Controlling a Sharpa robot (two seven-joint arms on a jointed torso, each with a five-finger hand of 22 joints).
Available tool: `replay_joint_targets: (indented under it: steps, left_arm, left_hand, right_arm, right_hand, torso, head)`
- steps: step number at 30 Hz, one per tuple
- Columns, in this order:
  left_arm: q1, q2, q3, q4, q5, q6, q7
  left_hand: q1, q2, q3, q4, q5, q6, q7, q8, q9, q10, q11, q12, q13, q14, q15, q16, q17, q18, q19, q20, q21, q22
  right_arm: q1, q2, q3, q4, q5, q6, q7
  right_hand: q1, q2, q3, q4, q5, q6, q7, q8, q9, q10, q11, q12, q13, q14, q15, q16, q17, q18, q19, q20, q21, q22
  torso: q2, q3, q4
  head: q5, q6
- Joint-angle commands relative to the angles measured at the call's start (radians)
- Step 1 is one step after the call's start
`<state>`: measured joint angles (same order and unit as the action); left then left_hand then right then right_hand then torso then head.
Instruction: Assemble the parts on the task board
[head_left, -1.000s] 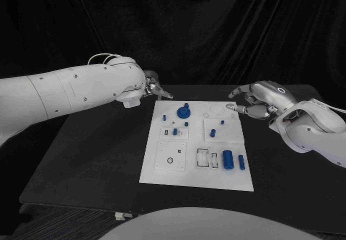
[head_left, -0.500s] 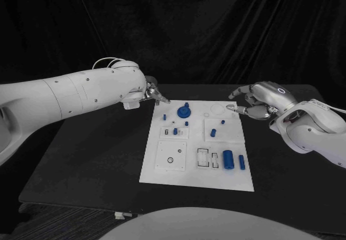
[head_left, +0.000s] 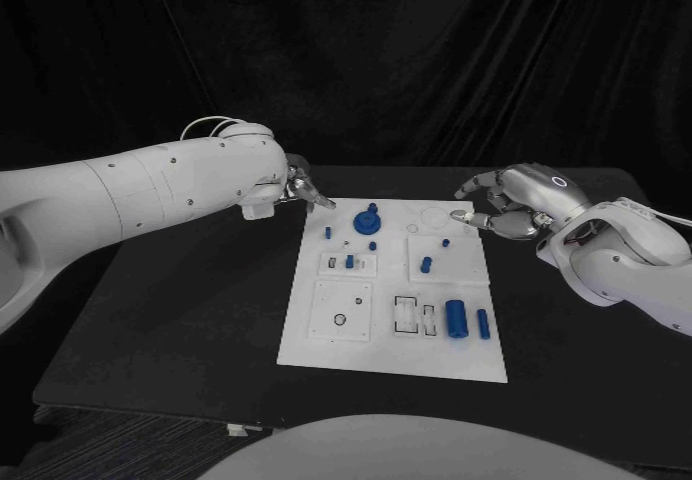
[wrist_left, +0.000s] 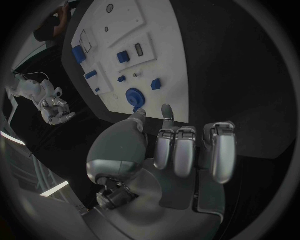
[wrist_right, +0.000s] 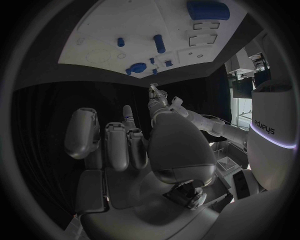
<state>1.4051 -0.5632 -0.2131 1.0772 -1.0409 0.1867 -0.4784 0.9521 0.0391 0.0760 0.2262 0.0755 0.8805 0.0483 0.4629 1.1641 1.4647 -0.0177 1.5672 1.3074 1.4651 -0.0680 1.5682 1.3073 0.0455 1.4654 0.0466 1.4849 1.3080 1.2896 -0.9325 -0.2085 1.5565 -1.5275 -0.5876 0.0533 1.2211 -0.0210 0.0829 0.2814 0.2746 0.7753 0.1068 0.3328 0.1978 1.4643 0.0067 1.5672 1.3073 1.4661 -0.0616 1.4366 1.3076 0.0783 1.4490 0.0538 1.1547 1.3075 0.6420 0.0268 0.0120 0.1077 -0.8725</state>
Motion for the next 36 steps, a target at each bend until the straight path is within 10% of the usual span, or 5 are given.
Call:
replay_joint_targets:
  steps: [1,36]
  left_arm:
    - [-0.003,0.005,0.001,-0.001,-0.002,0.018,0.018]
    - [-0.037,0.035,0.001,-0.023,-0.002,0.051,0.027]
  left_hand:
    - [0.010,0.004,-0.009,0.005,-0.007,-0.009,0.002,-0.006,0.001,0.106,0.001,0.004,0.263,0.106,0.001,0.003,0.263,-0.012,0.021,-0.002,-0.008,0.182]
    - [0.008,0.011,-0.027,0.025,-0.014,-0.019,0.010,-0.032,-0.011,0.106,0.009,0.004,0.263,0.106,0.009,0.003,0.263,-0.009,0.011,0.005,-0.019,0.176]
  right_arm:
    - [-0.002,0.000,0.001,0.000,-0.002,0.007,-0.001]
    - [-0.003,0.001,0.001,-0.001,-0.002,0.016,-0.003]
  right_hand:
    - [0.002,-0.002,-0.002,0.001,0.004,0.005,0.002,0.005,-0.001,0.106,0.007,0.004,0.263,0.075,0.006,0.002,0.138,0.002,0.001,-0.001,0.002,0.156]
    - [0.001,0.000,-0.003,0.002,0.006,0.004,0.002,0.005,-0.003,0.106,0.006,0.004,0.263,0.075,0.006,0.002,0.138,0.002,0.003,-0.001,0.006,0.157]
  torso:
    - [-0.002,0.0029,0.0010]
    - [0.000,0.0022,-0.0009]
  head:
    - [0.000,0.000]
    - [-0.003,0.000]
